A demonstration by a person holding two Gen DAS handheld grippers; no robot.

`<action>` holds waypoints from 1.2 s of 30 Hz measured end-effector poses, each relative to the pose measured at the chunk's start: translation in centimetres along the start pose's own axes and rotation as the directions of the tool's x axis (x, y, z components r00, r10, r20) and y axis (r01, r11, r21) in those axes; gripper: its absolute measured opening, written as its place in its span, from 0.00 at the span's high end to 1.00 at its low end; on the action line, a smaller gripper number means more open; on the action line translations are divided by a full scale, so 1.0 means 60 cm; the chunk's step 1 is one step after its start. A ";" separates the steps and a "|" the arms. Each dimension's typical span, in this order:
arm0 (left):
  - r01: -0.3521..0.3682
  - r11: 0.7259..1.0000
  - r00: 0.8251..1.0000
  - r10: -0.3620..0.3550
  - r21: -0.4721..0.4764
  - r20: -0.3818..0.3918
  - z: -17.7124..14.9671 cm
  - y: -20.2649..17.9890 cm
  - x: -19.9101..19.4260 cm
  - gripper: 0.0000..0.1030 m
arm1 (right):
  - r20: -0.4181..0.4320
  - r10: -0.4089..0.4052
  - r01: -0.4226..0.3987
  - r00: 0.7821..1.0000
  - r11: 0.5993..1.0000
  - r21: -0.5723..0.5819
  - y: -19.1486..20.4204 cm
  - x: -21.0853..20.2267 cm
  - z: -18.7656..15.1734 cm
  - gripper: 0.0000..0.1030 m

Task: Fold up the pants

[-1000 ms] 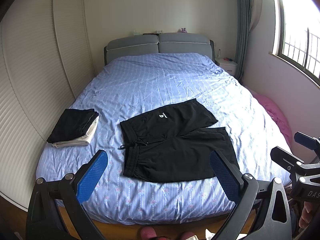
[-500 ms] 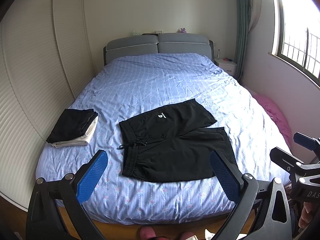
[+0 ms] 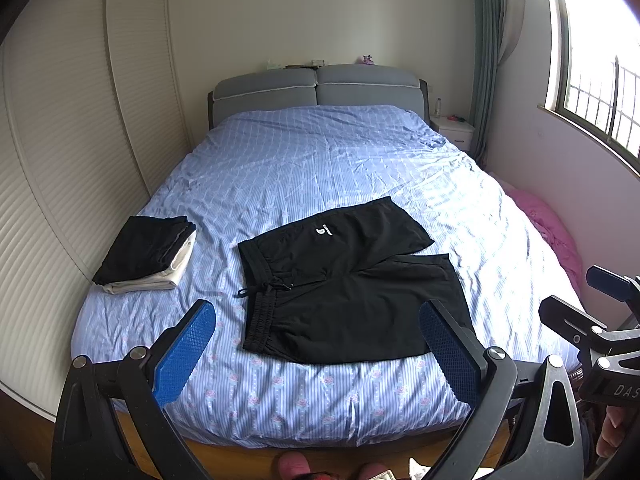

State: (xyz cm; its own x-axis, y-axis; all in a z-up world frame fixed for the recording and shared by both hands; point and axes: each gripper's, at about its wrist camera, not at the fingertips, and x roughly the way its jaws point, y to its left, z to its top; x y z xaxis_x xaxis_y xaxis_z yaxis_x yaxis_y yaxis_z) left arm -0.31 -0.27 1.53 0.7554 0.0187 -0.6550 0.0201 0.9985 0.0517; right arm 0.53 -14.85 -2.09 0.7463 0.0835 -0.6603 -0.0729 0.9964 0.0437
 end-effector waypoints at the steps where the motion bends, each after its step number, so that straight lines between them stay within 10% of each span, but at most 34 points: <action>1: -0.001 1.000 1.000 0.001 0.000 0.000 0.000 0.000 0.000 0.00 | 0.000 0.001 -0.001 1.000 1.000 -0.001 0.000 0.001 -0.001 0.01; 36: -0.013 1.000 0.994 0.012 -0.005 -0.112 0.001 -0.012 0.068 0.00 | -0.088 0.017 -0.016 0.996 1.000 0.008 -0.024 0.060 0.007 0.01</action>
State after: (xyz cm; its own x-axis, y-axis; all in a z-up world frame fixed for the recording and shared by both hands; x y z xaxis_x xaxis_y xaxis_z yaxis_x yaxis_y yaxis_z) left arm 2.79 -0.89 -1.14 0.6775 0.0369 -0.7346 0.0067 0.9984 0.0563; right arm 3.58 -15.96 -4.19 0.6839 0.0983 -0.7230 -0.0795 0.9950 0.0601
